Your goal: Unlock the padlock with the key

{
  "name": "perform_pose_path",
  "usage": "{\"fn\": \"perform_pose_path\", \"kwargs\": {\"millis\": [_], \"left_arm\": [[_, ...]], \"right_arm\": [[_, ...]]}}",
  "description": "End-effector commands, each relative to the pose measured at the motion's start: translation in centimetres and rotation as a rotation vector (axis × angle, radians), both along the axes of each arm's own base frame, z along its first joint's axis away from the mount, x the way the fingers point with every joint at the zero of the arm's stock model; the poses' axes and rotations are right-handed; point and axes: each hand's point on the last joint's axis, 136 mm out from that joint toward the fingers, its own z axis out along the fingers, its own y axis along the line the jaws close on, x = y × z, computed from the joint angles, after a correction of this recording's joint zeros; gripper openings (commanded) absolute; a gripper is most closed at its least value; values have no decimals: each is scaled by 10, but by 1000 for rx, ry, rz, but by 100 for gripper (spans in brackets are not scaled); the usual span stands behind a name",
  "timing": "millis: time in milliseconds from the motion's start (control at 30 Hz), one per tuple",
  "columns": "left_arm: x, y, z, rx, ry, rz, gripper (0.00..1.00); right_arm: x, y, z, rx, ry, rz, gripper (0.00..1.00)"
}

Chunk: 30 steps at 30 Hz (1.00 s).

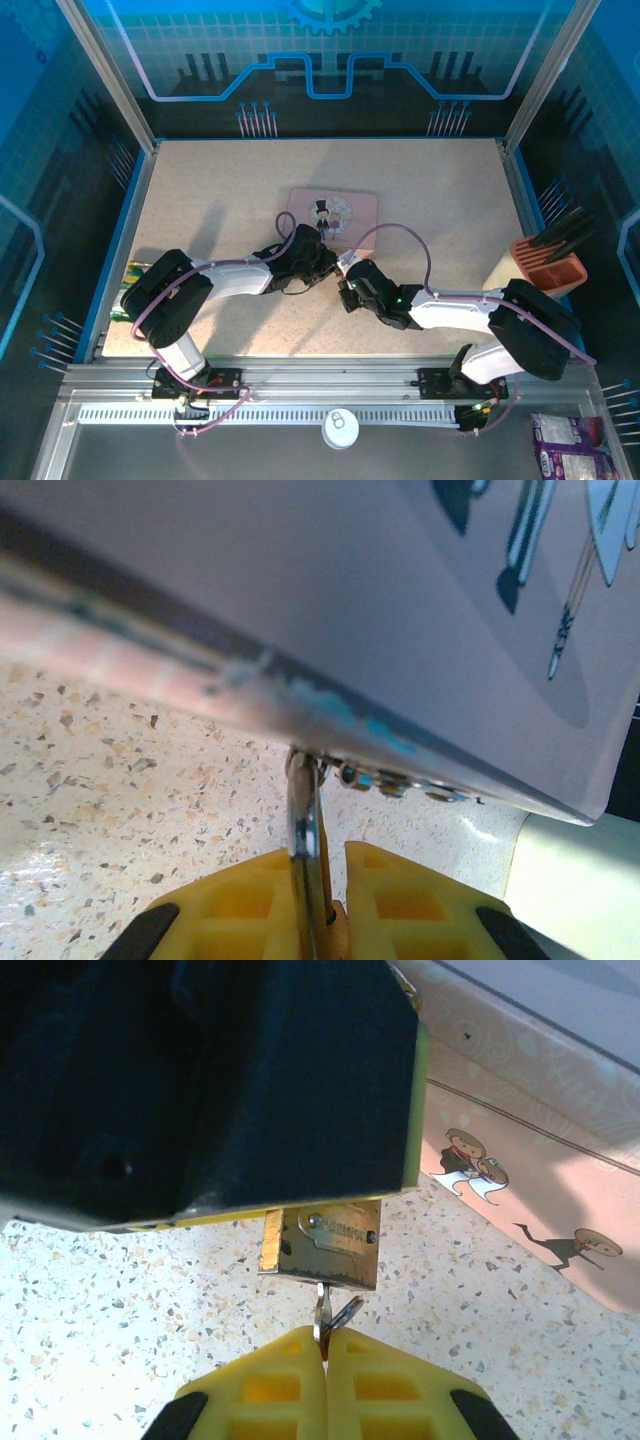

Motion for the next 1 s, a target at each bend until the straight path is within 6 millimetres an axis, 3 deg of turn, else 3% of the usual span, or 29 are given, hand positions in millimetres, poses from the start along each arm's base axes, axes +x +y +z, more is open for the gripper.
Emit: {"fn": "perform_pose_path", "kwargs": {"millis": [0, 500, 967], "left_arm": [[-10, -40, 44, -162, -40, -120, 8], [-9, -40, 43, -157, -40, -118, 11], [-8, -33, 39, -132, -47, -103, 28]], "right_arm": [[10, 5, 17, 121, -26, -46, 0], [10, -2, 12, 332, 113, -104, 0], [7, -11, 5, 451, 214, -162, 0]]}}
